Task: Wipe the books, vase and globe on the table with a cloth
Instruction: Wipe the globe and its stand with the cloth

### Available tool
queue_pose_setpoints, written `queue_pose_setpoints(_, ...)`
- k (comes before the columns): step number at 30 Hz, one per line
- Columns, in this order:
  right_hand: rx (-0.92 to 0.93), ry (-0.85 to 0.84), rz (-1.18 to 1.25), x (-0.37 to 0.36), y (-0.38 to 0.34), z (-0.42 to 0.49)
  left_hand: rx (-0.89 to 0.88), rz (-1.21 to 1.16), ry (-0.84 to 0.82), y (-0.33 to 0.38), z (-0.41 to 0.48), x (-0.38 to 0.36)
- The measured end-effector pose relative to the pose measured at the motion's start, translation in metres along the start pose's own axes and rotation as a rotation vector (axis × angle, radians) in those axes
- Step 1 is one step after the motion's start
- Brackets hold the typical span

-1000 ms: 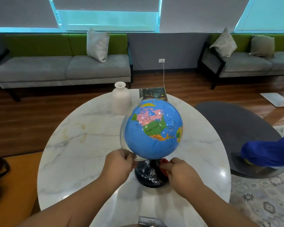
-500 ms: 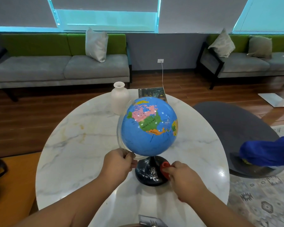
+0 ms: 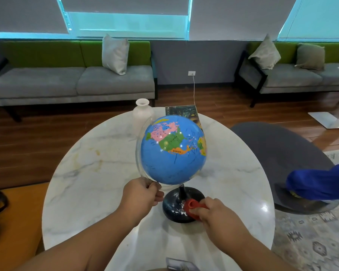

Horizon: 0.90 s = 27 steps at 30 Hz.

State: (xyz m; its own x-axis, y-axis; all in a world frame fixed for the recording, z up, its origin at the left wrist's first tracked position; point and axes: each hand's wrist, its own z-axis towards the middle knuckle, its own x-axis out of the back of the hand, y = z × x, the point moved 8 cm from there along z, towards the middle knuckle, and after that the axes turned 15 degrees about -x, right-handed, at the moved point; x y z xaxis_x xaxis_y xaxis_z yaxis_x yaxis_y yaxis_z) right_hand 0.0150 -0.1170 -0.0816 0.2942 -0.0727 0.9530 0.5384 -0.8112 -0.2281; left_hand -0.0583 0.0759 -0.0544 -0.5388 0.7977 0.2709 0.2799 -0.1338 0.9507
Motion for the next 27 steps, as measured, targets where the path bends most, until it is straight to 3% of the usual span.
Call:
queue_pose_setpoints(12, -0.016, 0.021, -0.01, 0.009, -0.008, 0.017, -0.024, 0.049, -0.004, 0.007, -0.003, -0.004)
queue_pose_setpoints(17, -0.061, -0.058, -0.16, 0.007, -0.003, 0.018, -0.027, 0.056, -0.007, 0.006, -0.004, -0.005)
queue_pose_setpoints(22, 0.029, -0.083, -0.126, 0.004, -0.022, 0.014, -0.03, 0.061, 0.001, 0.006, -0.003, -0.004)
queue_pose_setpoints(27, -0.072, -0.066, -0.243, 0.011, -0.019, 0.021, -0.033, 0.043, -0.001, 0.006, -0.004, -0.006)
